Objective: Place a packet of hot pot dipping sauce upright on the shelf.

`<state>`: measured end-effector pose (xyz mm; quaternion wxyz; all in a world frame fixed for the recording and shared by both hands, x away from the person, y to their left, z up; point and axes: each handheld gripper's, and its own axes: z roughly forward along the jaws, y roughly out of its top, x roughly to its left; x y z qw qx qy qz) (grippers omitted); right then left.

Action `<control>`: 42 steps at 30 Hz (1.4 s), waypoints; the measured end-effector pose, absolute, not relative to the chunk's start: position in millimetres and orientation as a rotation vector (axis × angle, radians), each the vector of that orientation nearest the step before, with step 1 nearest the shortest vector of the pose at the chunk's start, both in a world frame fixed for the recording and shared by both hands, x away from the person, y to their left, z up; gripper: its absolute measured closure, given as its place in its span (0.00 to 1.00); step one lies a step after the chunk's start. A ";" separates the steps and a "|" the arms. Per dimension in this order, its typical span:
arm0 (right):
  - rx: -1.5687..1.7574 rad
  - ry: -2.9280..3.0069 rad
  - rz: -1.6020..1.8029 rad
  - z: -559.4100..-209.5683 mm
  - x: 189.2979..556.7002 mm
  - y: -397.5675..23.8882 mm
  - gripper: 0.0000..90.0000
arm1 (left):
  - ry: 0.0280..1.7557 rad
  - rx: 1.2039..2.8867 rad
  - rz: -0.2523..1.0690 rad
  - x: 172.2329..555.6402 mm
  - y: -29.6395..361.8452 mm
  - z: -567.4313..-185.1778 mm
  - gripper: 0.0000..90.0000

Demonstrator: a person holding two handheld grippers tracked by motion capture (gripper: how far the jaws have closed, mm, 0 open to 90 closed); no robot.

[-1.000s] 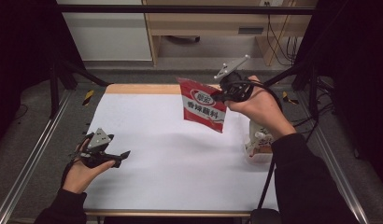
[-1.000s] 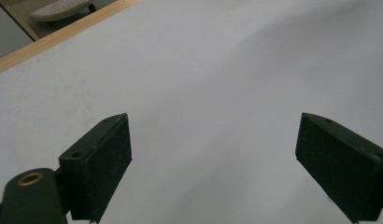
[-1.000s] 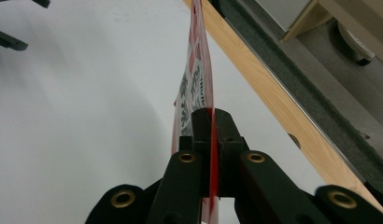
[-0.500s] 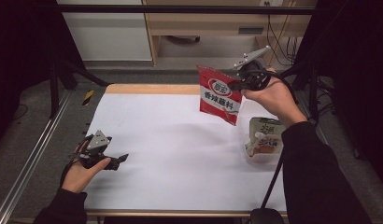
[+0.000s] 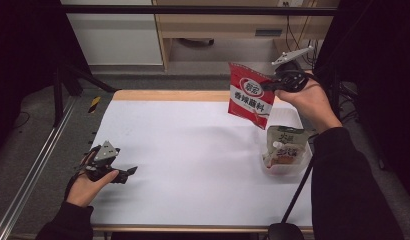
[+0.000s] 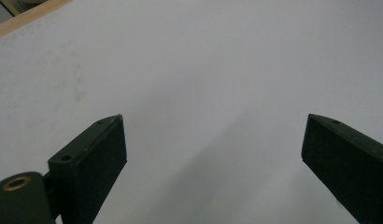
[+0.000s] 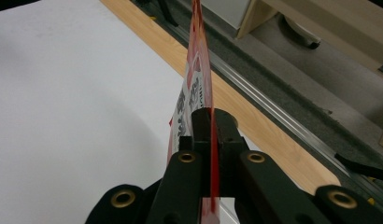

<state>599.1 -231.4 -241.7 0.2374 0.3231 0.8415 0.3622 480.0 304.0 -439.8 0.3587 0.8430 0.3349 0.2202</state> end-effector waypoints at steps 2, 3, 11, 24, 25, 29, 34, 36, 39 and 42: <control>0.895 2.286 0.997 -238.2 597.5 -238.0 1.00 | 0.863 2.177 0.568 480.2 303.8 -440.0 0.07; 0.902 2.267 1.003 -235.3 595.9 -244.7 1.00 | 0.863 2.175 0.564 480.2 303.1 -440.3 0.07; 0.955 2.230 0.992 -232.9 590.5 -270.1 1.00 | 0.859 2.178 0.563 480.2 302.0 -440.6 0.07; 1.022 2.204 0.972 -240.6 578.5 -304.5 1.00 | 0.865 2.179 0.556 481.8 302.4 -441.6 0.07; 1.023 2.203 0.971 -241.8 578.8 -306.4 1.00 | 0.865 2.179 0.555 481.8 302.3 -441.6 0.07; 1.048 2.204 0.971 -247.6 580.0 -310.3 1.00 | 0.865 2.179 0.553 481.9 302.1 -441.9 0.07; 1.060 2.208 0.968 -254.7 583.8 -309.6 1.00 | 0.866 2.182 0.552 482.0 301.8 -442.5 0.07; 1.056 2.213 0.967 -255.9 584.4 -309.7 1.00 | 0.866 2.182 0.551 481.8 301.8 -442.4 0.07; 1.067 2.217 0.976 -266.7 587.2 -308.6 1.00 | 0.865 2.182 0.551 482.0 301.3 -442.7 0.08; 1.078 2.221 0.983 -279.0 590.3 -309.6 1.00 | 0.864 2.184 0.549 481.9 300.8 -442.8 0.08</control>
